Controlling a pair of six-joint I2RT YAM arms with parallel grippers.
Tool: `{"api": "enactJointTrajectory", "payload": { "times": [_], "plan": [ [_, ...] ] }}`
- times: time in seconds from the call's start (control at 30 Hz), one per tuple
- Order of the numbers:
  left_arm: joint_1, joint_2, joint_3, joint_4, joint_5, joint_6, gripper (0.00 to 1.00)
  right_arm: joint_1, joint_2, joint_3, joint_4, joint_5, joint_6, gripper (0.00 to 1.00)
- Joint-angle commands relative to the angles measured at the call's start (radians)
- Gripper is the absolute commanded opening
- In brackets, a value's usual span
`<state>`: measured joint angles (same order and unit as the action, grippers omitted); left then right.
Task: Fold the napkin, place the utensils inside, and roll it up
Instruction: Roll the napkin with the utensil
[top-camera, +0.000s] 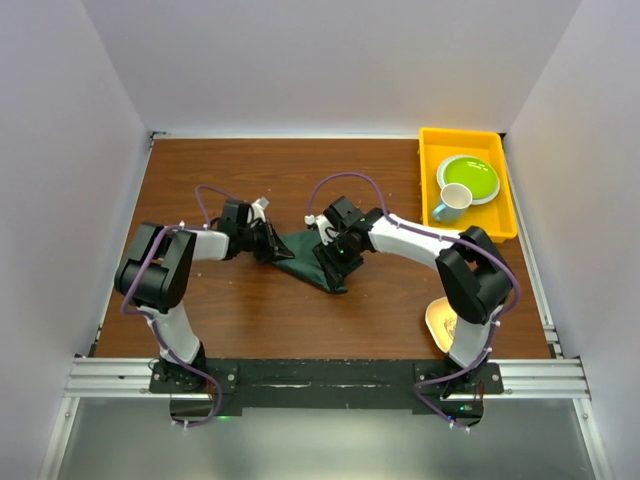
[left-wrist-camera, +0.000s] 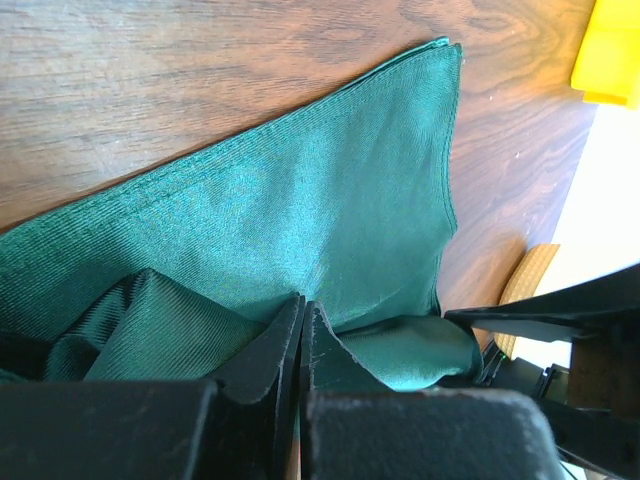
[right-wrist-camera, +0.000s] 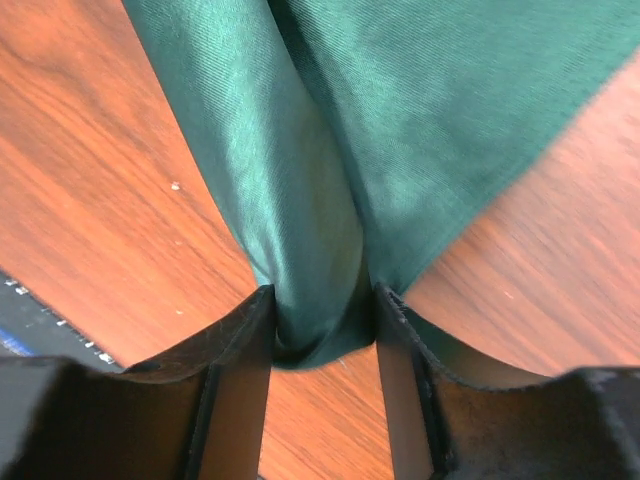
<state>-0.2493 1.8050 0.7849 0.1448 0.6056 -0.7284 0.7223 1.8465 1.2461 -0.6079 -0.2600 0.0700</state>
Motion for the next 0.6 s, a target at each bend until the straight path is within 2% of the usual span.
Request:
{"api": "enactJointTrajectory", "payload": {
  "times": [0.0, 0.03, 0.07, 0.1, 0.13, 0.2, 0.27, 0.3, 0.33, 0.37, 0.5, 0.57],
  "plan": [
    [0.007, 0.030, 0.027, -0.102, -0.033, 0.063, 0.02, 0.043, -0.093, -0.022, 0.002, 0.159, -0.030, 0.56],
    [0.007, 0.030, 0.033, -0.108, -0.030, 0.063, 0.02, 0.060, -0.116, -0.019, 0.011, 0.226, -0.036, 0.72],
    [0.007, 0.030, 0.036, -0.117, -0.027, 0.061, 0.02, 0.078, -0.177, -0.014, 0.020, 0.258, -0.048, 0.80],
    [0.007, 0.030, 0.042, -0.128, -0.024, 0.063, 0.02, 0.127, -0.208, -0.014, 0.034, 0.325, -0.055, 0.98],
    [0.007, 0.031, 0.045, -0.132, -0.018, 0.061, 0.02, 0.149, -0.234, -0.014, 0.072, 0.422, -0.062, 0.98],
    [0.007, 0.031, 0.053, -0.143, -0.015, 0.063, 0.02, 0.158, -0.280, -0.045, 0.127, 0.441, -0.036, 0.98],
    [0.007, 0.033, 0.059, -0.178, -0.010, 0.066, 0.02, 0.117, -0.215, -0.054, 0.203, 0.246, 0.025, 0.98],
    [0.007, 0.033, 0.060, -0.189, -0.009, 0.066, 0.02, 0.088, -0.151, 0.025, 0.179, 0.150, 0.011, 0.98],
    [0.007, 0.033, 0.063, -0.194, -0.006, 0.067, 0.02, 0.094, -0.094, 0.097, 0.052, 0.163, 0.008, 0.98],
    [0.007, 0.037, 0.065, -0.211, -0.006, 0.069, 0.02, 0.129, -0.051, 0.145, 0.027, 0.165, -0.025, 0.98],
    [0.007, 0.040, 0.074, -0.247, -0.004, 0.061, 0.02, 0.215, -0.004, 0.153, 0.169, 0.290, -0.064, 0.97],
    [0.007, 0.048, 0.080, -0.266, -0.003, 0.057, 0.02, 0.223, 0.039, 0.203, 0.155, 0.323, -0.064, 0.93]
  ]
}}
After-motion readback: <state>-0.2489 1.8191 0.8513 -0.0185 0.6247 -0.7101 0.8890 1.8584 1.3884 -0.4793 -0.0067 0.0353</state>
